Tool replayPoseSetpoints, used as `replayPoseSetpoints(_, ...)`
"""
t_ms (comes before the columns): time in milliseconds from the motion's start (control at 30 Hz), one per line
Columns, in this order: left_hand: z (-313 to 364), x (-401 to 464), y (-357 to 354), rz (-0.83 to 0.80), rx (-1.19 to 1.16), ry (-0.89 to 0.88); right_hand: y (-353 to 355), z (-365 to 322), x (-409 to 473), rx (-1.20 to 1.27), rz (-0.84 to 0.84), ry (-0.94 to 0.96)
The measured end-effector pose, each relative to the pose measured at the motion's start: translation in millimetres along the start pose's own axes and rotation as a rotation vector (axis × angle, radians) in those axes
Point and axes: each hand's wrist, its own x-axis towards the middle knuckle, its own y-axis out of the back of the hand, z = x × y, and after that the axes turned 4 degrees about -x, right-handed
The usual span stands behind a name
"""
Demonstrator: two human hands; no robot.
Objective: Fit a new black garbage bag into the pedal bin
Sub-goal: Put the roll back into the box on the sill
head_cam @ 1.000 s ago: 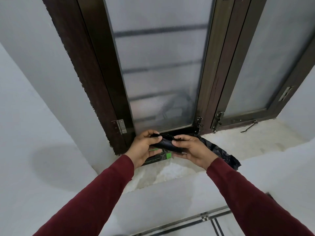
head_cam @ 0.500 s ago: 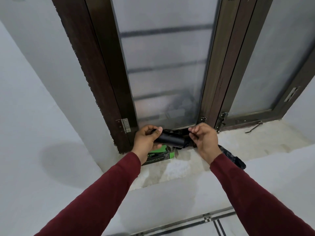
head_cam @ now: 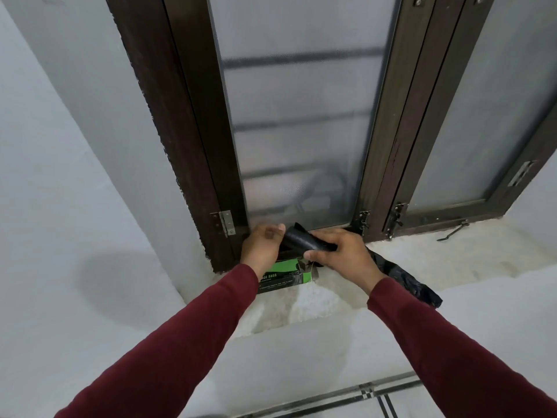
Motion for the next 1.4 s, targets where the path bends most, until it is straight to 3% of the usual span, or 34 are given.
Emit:
replayPoseSetpoints(133, -23, 5, -8, -0.246, 0.65, -0.217, 10, 13, -9, 0.114, 0.067, -0.232)
replayPoseSetpoints(200, -26, 1, -18, -0.384, 0.929, -0.219, 14, 17, -11, 0.16, 0.092, -0.306)
replayPoseSetpoints(267, -25, 0, -29, -0.452, 1.06, -0.161, 15, 19, -14, 0.239, 0.114, -0.379)
replayPoseSetpoints(367, -24, 3, -38, -0.425, 1.089, -0.094, 16, 20, -15, 0.32, 0.121, -0.45)
replayPoseSetpoints(500, -22, 1, -34, -0.297, 1.01, -0.156, 18, 19, -16, 0.355, 0.099, -0.467)
replayPoseSetpoints(633, -18, -1, -24, -0.105, 0.734, -0.201, 18, 11, -15, 0.404, 0.08, -0.471)
replayPoseSetpoints(833, -25, -2, 3, 0.089, 0.09, -0.058, 18, -15, -6, 0.414, 0.05, -0.387)
replayPoseSetpoints(933, -30, -5, 13, 0.046, -0.207, 0.121, 15, -29, 1, 0.344, 0.042, -0.323)
replayPoseSetpoints(1400, -41, -24, 32, -0.038, -0.369, 0.152, 7, -57, 4, 0.263, -0.059, -0.348)
